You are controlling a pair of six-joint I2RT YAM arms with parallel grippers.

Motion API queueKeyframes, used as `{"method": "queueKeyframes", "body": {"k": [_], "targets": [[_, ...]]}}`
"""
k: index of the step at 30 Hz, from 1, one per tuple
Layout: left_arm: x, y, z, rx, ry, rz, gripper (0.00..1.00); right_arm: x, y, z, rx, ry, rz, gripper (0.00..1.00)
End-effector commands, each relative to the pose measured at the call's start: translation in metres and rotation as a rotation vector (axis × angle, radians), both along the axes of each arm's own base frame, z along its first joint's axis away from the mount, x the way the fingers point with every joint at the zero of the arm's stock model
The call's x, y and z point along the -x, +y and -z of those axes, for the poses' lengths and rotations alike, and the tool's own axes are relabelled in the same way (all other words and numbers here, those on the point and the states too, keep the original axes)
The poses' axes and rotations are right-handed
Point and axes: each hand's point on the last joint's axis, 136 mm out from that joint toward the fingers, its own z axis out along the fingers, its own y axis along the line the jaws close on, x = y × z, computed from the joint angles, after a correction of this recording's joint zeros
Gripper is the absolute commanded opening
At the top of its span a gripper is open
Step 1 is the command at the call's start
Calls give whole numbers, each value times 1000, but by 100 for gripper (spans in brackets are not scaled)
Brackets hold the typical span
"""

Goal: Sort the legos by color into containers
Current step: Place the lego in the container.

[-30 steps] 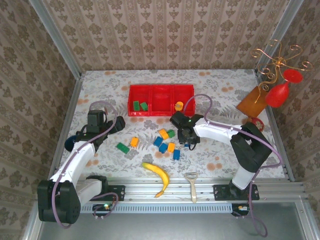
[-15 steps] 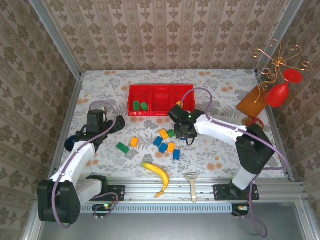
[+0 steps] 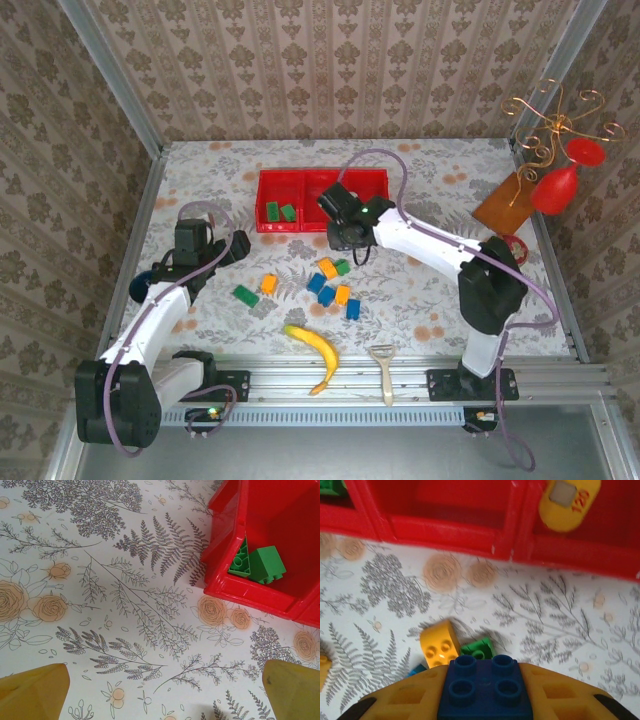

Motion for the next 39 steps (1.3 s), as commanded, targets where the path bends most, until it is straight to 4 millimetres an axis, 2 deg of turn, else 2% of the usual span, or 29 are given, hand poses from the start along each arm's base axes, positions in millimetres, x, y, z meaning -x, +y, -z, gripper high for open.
{"method": "queueKeyframes", "body": {"k": [1, 9, 18, 25, 30, 34, 36, 39], "targets": [[0, 1, 2, 19, 2, -13, 100, -19, 8, -10, 59, -59, -49, 1], [2, 1, 1, 25, 0, -12, 100, -74, 35, -20, 97, -151, -87, 4], [3, 1, 2, 23, 0, -11, 100, -121, 42, -5, 112, -177, -82, 5], [2, 0, 3, 27, 2, -8, 100, -140, 44, 14, 132, -171, -84, 8], [1, -1, 3, 30, 3, -4, 100, -146, 45, 22, 143, -167, -90, 14], [1, -1, 2, 28, 4, -3, 100, -149, 44, 24, 155, -169, -95, 27], [0, 0, 1, 29, 3, -5, 100, -150, 44, 21, 158, -172, -96, 36], [0, 0, 0, 27, -1, -6, 100, -150, 44, 15, 157, -179, -101, 43]]}}
